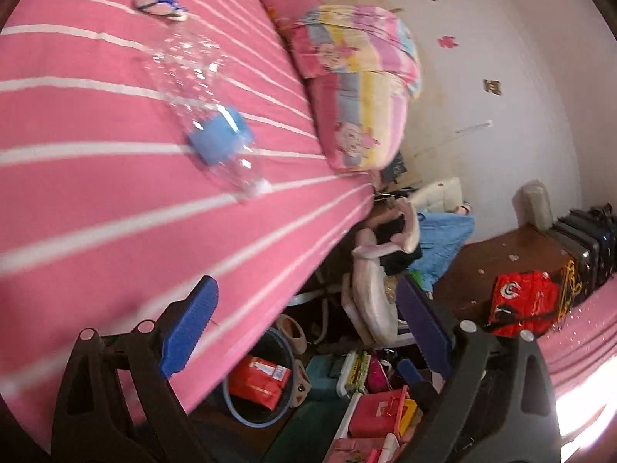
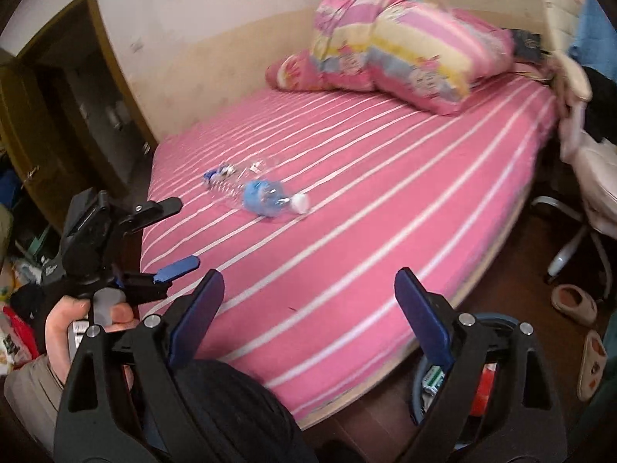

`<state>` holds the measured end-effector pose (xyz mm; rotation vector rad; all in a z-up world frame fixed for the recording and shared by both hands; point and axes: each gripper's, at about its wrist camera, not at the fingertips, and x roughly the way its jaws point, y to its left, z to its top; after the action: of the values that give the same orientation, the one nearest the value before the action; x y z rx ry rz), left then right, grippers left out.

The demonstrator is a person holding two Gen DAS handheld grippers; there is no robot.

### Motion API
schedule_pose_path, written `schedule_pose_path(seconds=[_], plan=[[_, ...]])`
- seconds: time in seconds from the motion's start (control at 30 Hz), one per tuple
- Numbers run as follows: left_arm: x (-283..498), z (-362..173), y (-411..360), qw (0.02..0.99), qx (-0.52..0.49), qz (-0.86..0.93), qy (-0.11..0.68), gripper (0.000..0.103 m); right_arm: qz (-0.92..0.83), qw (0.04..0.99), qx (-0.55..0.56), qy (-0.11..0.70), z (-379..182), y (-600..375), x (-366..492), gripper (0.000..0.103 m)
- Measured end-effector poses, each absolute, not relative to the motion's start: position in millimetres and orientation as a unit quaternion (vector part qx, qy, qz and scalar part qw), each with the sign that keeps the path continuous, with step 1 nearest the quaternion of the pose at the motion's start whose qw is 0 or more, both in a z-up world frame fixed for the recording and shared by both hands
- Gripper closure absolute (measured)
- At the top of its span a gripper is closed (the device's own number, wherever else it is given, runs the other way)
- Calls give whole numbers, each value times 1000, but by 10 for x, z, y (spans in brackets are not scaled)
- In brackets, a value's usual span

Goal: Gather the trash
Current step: 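Move both grippers back over the bed toward the clear bottle, then close the right gripper around the middle of the clear plastic bottle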

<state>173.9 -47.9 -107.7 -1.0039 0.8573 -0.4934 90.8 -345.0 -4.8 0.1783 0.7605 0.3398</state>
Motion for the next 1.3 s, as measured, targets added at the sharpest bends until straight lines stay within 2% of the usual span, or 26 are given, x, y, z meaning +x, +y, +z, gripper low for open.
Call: schedule_pose_path(seconds=[0.3,0.97,1.23,1.3], plan=[[2444,-1486,-98,729,-484,-222,431,12,224,886,-21,406,-230,-2648,1516,12],[3694,-1877,93,683,-482,-193,515,12,250,840,-176,448,-759,-1591,3106,12],[3924,-1972,36,682,-479,-195,517,13,252,808,-191,496,-1193,-1347,3426,12],[3943,-1954,9,694,-465,-194,514,18,250,809,-183,499,-1230,-1340,3431,16]])
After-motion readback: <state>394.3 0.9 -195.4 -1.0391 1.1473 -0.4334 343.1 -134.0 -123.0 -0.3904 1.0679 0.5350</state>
